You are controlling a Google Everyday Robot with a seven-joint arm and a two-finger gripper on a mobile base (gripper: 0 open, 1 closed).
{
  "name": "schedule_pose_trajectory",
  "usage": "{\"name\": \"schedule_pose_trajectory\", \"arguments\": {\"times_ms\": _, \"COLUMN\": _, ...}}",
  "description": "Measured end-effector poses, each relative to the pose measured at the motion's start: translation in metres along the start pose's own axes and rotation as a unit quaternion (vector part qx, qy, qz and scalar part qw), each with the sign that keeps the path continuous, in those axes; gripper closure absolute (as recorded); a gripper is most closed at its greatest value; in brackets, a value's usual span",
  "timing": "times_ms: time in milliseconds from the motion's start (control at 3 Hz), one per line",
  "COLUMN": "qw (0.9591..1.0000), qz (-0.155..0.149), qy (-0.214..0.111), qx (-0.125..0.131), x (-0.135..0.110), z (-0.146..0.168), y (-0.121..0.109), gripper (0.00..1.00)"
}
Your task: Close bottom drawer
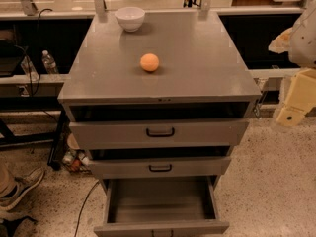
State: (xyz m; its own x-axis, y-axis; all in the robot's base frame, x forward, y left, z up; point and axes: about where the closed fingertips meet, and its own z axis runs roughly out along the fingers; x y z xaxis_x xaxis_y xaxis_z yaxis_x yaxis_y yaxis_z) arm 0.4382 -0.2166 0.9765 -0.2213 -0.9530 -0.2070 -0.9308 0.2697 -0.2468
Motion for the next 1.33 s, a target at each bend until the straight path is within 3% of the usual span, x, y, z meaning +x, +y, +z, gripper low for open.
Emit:
{"name": "schedule_pose_trajectory", "arguments": {"times_ms": 333, "qw": 1.0, "qz": 0.0, "qy": 0.0, "qx": 0.0, "x": 0.0, "z": 0.0, "y": 0.0, "gripper": 0.0}}
{"name": "schedule_pose_trajectory", "arguments": {"times_ms": 667, "qw": 0.999, "qz": 0.013, "qy": 0.032, "qx": -0.029, "x": 0.009, "z": 0.041, "y": 0.011, "gripper": 0.0}}
{"name": "schedule_pose_trajectory", "arguments": {"times_ms": 1000, "qw": 0.9931, "qz": 0.053, "qy": 0.079, "qx": -0.068, "x": 0.035, "z": 0.11, "y": 0.031, "gripper": 0.0}}
{"name": "schedule_pose_trajectory", "arguments": {"times_ms": 1333, "qw": 0.9811, "qz": 0.106, "qy": 0.118, "qx": -0.111, "x": 0.075, "z": 0.193, "y": 0.067, "gripper": 0.0}}
